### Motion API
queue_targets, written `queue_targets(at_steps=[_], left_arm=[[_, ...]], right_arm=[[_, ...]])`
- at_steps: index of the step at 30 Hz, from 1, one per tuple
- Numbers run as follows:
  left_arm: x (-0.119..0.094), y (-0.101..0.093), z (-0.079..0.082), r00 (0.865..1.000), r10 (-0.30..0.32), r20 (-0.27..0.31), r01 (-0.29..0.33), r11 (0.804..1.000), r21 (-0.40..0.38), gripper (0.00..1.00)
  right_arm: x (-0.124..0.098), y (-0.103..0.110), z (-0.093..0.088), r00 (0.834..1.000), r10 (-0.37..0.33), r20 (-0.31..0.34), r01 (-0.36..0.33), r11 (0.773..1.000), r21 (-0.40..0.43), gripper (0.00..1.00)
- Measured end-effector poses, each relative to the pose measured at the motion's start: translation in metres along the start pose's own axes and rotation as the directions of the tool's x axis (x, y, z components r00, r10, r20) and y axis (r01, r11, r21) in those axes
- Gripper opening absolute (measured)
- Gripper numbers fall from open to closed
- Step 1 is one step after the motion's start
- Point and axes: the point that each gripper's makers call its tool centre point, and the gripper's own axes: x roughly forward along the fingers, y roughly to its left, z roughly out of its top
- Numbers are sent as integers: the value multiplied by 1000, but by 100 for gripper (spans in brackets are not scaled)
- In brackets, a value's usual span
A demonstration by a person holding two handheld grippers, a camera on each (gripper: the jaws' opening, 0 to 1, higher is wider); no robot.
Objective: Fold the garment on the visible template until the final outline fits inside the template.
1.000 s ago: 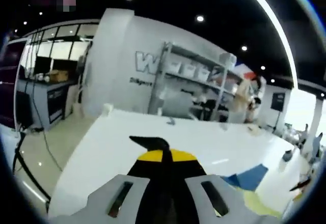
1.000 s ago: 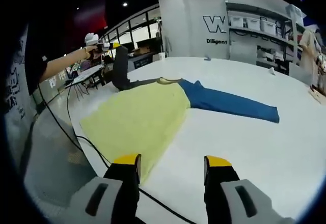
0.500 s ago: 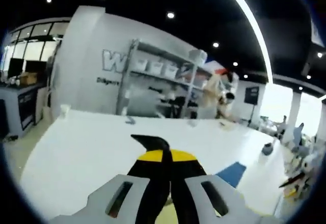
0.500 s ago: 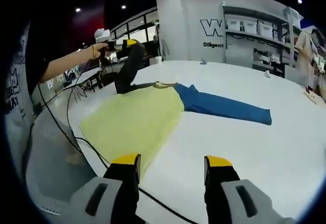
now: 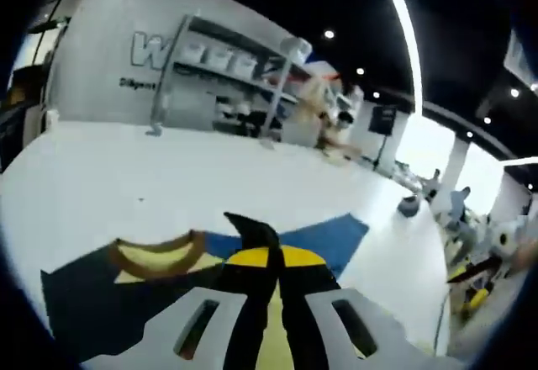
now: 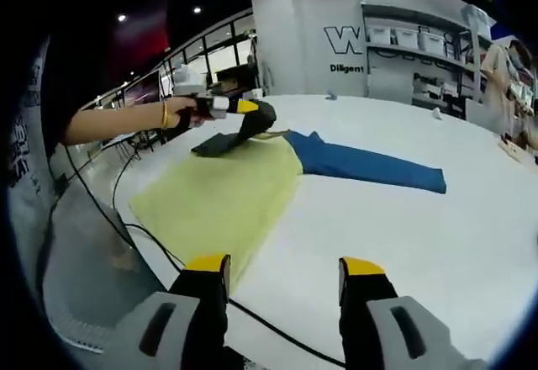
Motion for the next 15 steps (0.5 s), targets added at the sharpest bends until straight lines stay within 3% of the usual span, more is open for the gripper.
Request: queue_targets(at_steps=[3, 5, 11, 15], left_arm=[[8, -6, -16, 1000, -7, -27, 7, 1000, -16, 0], [10, -10, -40, 994, -22, -111, 25, 999, 25, 0], [12, -28, -61, 985, -53, -167, 65, 996, 68, 0], [15, -30, -66, 980, -57, -189, 71, 995, 68, 0]], right_arm=[[-3, 1, 1, 1000, -1, -1, 1, 1000, -3, 49], [-5, 1, 0, 1000, -6, -7, 6, 1000, 0, 49], [-4, 3, -4, 1000, -12, -19, 12, 1000, 13, 49], [-3, 6, -3, 1000, -5, -19, 5, 1000, 14, 50]])
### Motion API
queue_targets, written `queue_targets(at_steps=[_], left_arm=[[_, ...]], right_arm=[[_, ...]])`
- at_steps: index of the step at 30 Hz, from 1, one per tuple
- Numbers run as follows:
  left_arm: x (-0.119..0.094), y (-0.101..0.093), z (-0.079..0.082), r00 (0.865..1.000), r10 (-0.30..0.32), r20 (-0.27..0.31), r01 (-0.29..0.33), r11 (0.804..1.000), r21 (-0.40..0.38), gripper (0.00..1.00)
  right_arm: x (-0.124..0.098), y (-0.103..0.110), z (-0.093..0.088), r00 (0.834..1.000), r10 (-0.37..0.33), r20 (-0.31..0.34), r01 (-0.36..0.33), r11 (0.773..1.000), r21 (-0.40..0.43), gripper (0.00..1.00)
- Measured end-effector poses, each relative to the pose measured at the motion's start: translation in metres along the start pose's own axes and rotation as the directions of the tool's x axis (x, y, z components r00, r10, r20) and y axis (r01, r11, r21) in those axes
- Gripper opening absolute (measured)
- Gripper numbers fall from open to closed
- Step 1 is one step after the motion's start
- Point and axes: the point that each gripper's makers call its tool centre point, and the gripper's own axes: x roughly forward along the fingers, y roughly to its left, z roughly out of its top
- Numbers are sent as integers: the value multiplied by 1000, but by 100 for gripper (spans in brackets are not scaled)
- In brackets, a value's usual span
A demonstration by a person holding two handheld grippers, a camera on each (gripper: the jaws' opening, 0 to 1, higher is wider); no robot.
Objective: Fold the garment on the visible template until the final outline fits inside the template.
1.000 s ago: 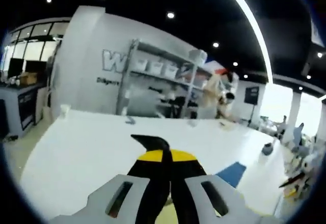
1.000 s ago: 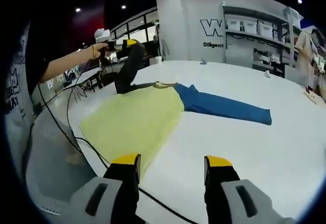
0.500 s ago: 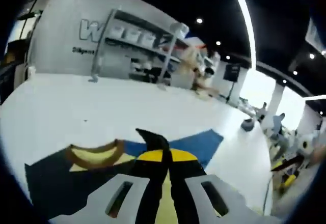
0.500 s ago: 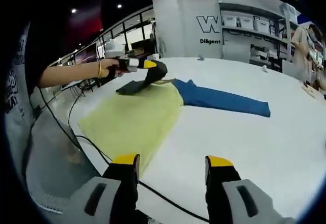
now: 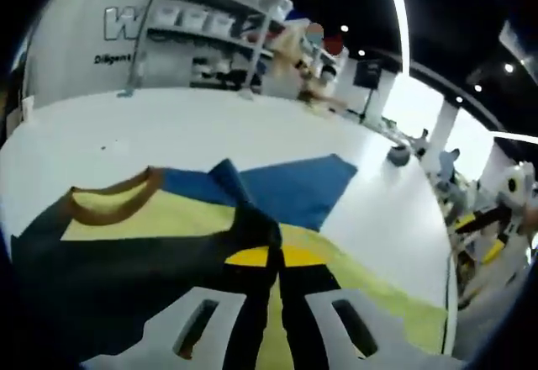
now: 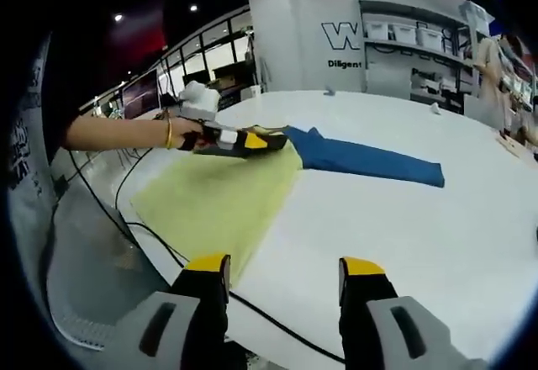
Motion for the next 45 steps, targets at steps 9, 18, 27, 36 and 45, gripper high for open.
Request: queue_targets(at_steps=[9, 18, 27, 36, 45], left_arm=[[-17, -25, 3, 998, -62, -2, 61, 994, 92, 20], [-64, 36, -11, 983, 181, -33, -162, 936, 311, 25], [-112, 81, -31, 955, 291, -60, -263, 922, 284, 27], [-162, 139, -54, 884, 452, -117, -403, 866, 297, 23], [-181, 174, -72, 866, 479, -145, -445, 869, 216, 9]], right_arm=[[3, -2, 4, 1000, 7, 2, -7, 1000, -2, 51], [12, 0, 2, 1000, 30, 8, -30, 1000, -5, 51], [27, 13, 8, 998, 63, 12, -63, 998, -23, 50], [49, 19, 23, 995, 98, 16, -97, 993, -59, 50], [59, 28, 32, 991, 130, 11, -129, 988, -90, 49]])
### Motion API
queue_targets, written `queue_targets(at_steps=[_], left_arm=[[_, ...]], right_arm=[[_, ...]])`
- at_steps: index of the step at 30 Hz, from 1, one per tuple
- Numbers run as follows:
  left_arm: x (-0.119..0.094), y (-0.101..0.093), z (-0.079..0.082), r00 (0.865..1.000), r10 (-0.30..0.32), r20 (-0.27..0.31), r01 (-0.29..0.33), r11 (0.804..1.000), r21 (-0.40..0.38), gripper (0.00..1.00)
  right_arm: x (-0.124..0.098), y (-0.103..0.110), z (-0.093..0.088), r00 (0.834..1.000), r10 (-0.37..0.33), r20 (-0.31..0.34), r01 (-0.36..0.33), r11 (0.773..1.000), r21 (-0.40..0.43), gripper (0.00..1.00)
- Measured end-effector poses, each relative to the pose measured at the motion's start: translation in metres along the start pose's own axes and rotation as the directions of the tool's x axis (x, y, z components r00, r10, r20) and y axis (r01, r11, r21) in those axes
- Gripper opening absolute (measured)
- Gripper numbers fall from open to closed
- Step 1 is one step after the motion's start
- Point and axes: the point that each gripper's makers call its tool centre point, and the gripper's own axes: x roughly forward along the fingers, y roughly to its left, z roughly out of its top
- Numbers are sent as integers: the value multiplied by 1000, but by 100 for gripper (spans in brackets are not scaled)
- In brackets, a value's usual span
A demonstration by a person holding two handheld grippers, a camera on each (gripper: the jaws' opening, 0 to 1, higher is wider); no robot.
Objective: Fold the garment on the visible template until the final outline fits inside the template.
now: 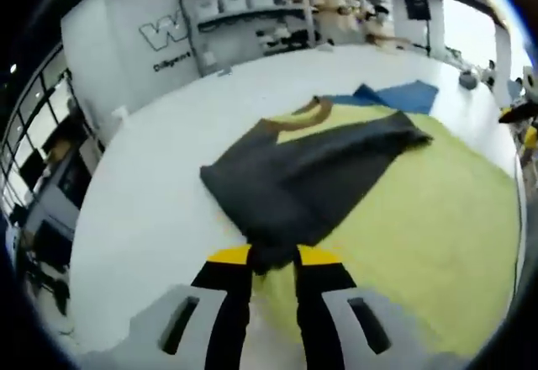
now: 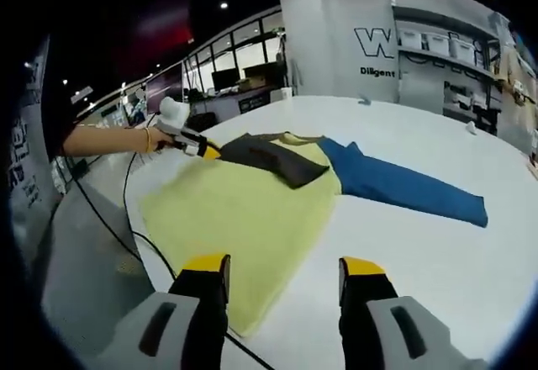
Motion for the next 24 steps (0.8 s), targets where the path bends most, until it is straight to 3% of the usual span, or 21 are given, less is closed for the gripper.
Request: queue_targets(at_steps=[3, 6, 14, 24], left_arm=[[2, 5, 0, 1000, 3, 13, -3, 1000, -29, 1], [-4, 10, 0, 999, 11, 30, -9, 997, -75, 0], [-10, 3, -4, 999, -9, 42, 12, 996, -86, 0], [-4, 11, -8, 1000, 10, 28, -9, 998, -58, 0]], right_arm=[[-1, 2, 1, 1000, -6, -2, 6, 1000, 2, 49], [-5, 0, -2, 1000, -14, -2, 14, 1000, 11, 49], [-6, 2, -8, 1000, -15, -12, 16, 999, 28, 48], [-3, 3, -12, 999, -17, -33, 17, 1000, -7, 48]])
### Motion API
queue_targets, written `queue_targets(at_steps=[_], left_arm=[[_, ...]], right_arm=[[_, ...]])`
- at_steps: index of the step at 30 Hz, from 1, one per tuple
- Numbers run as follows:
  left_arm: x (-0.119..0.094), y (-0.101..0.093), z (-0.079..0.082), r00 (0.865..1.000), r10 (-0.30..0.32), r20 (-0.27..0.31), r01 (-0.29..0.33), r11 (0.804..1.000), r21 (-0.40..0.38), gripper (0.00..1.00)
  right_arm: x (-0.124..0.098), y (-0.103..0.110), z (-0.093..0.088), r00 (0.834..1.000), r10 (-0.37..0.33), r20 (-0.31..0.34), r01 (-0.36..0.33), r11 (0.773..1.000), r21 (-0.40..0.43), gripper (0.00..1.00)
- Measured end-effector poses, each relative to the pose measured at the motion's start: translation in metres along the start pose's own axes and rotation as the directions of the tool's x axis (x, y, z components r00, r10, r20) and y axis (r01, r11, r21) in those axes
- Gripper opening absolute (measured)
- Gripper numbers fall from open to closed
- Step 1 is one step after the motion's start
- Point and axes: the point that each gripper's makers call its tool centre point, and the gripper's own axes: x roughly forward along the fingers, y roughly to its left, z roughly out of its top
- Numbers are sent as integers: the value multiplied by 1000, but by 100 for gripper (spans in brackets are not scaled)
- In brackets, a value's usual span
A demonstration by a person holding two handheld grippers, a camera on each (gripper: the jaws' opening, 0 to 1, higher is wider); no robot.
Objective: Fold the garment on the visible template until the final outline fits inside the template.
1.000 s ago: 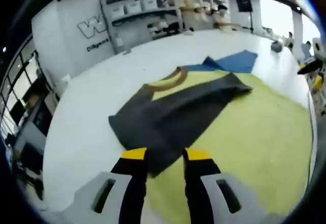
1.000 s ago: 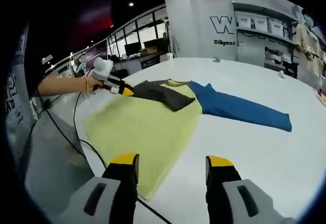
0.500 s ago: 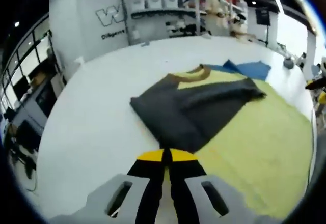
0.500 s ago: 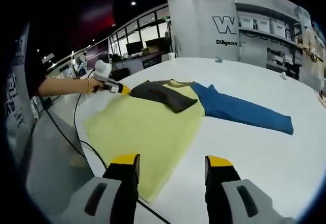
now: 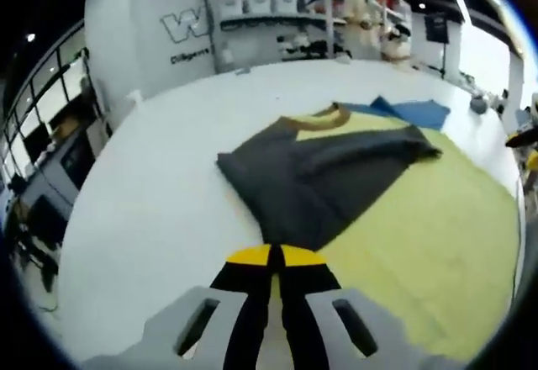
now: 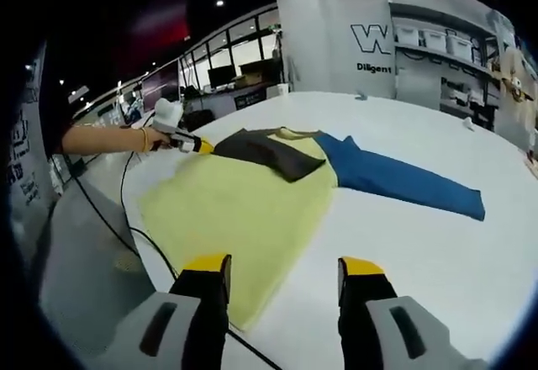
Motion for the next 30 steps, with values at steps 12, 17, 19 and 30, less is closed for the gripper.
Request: queue_targets(at_steps=[12, 17, 19, 30], left_arm=[[3, 6, -6, 994, -38, -101, 53, 987, 150, 0], [2, 6, -7, 993, -40, -109, 55, 989, 136, 0], [2, 8, -7, 994, -15, -107, 31, 988, 149, 1], [-28, -1, -3, 999, 37, -28, -36, 999, 40, 44]], right_arm=[[-4, 2, -9, 1000, -11, -3, 11, 1000, 19, 47], [-8, -6, -9, 999, -32, 16, 31, 999, 32, 47], [-9, -9, -9, 999, -38, 21, 38, 999, 39, 47], [-19, -41, -1, 995, -92, 47, 90, 995, 45, 45]])
